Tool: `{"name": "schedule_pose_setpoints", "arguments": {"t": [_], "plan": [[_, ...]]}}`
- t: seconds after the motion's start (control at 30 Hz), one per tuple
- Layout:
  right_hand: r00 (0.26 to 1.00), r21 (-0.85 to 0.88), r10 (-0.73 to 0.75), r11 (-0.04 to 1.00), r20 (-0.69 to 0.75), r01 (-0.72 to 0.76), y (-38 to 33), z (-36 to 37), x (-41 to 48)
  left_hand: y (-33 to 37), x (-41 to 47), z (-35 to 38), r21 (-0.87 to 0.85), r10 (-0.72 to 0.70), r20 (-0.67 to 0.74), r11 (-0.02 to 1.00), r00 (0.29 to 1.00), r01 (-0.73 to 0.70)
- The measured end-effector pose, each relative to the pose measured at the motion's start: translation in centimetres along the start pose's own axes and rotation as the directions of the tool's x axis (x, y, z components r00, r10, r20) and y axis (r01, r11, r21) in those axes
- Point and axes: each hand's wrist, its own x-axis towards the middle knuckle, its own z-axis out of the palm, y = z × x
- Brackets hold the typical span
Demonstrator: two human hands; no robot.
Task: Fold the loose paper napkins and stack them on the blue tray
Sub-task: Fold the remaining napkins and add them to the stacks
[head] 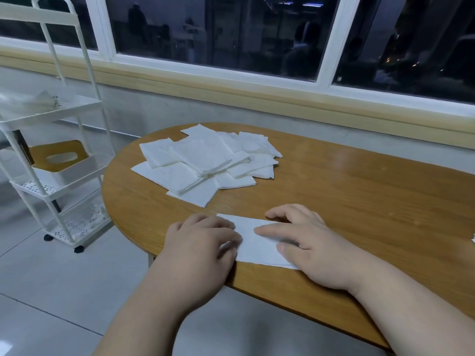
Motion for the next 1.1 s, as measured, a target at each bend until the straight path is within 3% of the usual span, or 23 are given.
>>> {"name": "schedule_pose_setpoints", "arguments": {"t": [0.1, 0.23, 0.63, 0.93, 1.1], "plan": [[0.999, 0.106, 0.013, 0.994, -0.044, -0.008, 0.2, 0.1, 0.4, -0.3, 0.0, -0.3, -0.018, -0.04, -0.009, 0.999, 0.999, 0.04], [0.977, 0.25, 0.059, 0.968, -0.206, -0.006, -0.8, -0.7, 1.9, -0.6, 0.0, -0.7, -0.013, -0.091, -0.04, 0.996, 0.995, 0.091], [0.968, 0.088, 0.073, 0.995, -0.24, -0.053, -5.8, -0.6, 13.3, -3.3, -0.3, -2.2, -0.062, -0.18, -0.095, 0.983, 0.979, 0.175], [0.909, 0.018, 0.287, 0.955, -0.302, -0.295, -4.4, -1.6, 20.8, -4.0, 0.1, -1.6, -0.115, -0.138, -0.123, 0.986, 0.983, 0.124], [0.906, -0.054, 0.306, 0.941, -0.292, -0.335, -4.0, -1.1, 22.6, -4.5, 0.2, -1.6, -0.121, -0.117, -0.131, 0.987, 0.984, 0.101]]}}
